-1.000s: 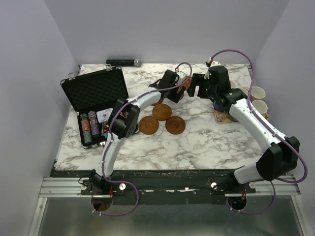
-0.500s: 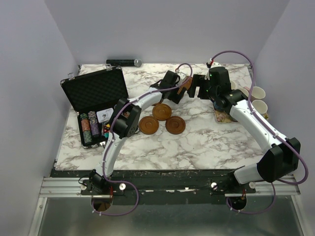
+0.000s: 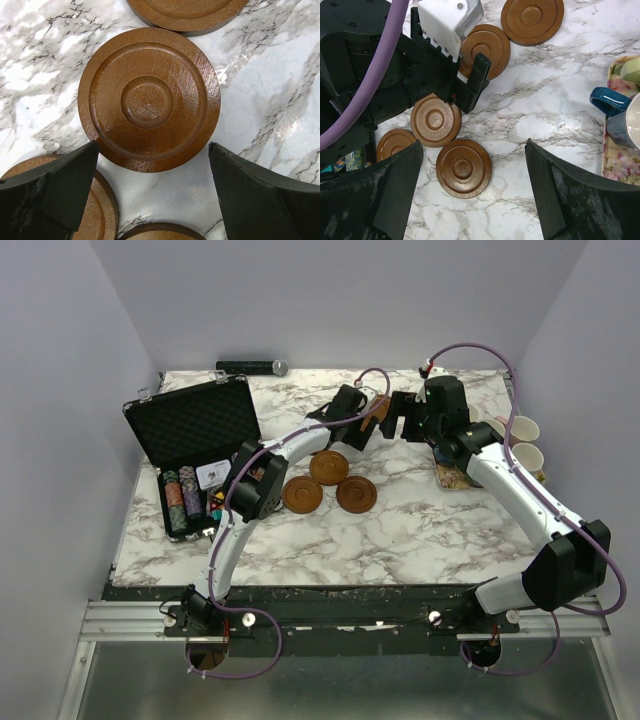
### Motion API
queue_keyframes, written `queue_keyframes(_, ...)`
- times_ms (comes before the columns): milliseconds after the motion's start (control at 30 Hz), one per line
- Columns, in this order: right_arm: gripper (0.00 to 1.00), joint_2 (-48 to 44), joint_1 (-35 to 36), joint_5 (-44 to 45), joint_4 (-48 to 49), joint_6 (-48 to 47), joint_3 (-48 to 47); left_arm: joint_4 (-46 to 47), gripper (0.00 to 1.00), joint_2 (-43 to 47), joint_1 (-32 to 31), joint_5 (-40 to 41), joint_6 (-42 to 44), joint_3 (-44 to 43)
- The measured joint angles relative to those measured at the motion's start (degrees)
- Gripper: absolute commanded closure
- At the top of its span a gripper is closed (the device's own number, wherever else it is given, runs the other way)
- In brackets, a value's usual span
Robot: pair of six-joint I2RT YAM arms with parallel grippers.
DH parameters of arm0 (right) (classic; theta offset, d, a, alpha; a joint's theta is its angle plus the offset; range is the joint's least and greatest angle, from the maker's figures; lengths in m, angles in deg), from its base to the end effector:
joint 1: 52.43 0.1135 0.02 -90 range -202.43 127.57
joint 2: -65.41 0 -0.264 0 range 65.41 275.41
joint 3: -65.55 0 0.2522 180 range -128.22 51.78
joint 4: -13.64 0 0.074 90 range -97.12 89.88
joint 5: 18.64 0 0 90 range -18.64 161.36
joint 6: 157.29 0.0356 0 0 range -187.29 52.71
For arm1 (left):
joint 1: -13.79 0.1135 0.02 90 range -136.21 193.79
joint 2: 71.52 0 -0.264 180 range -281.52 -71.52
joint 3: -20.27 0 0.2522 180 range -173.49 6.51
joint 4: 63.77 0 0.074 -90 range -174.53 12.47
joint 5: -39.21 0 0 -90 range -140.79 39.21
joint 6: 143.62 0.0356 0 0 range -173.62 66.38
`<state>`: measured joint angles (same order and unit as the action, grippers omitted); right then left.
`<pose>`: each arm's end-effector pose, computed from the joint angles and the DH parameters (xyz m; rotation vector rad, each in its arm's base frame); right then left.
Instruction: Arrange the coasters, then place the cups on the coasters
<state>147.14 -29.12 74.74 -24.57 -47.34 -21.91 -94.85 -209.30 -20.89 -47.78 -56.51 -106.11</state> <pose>0.2996 0.1268 0.3411 -0.0284 2.1603 0.3778 0.4480 -0.3077 0.1671 0.6113 2.2448 -0.2719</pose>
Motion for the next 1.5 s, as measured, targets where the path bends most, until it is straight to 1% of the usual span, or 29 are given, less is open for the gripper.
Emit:
queue_keyframes(200,0.09,0.0,0.0,-0.1,0.0,0.0,0.0,0.0,0.01,0.3,-0.2,0.6,-1.1,0.5)
queue_keyframes(533,0.08,0.0,0.0,-0.7,0.0,0.0,0.0,0.6,0.01,2.9,-0.3,1.4,-2.1,4.4)
queue_keyframes(933,0.08,0.0,0.0,-0.9,0.0,0.1,0.0,0.5,0.01,2.9,-0.3,3.4,-2.7,4.4)
queue_keyframes(1067,0.08,0.0,0.0,-0.9,0.0,0.1,0.0,-1.3,0.01,1.8,-0.3,2.1,-2.7,1.8)
queue_keyframes(1500,0.08,0.0,0.0,-0.9,0.0,0.1,0.0,-2.2,0.01,0.6,-0.2,-3.1,-2.3,-0.5)
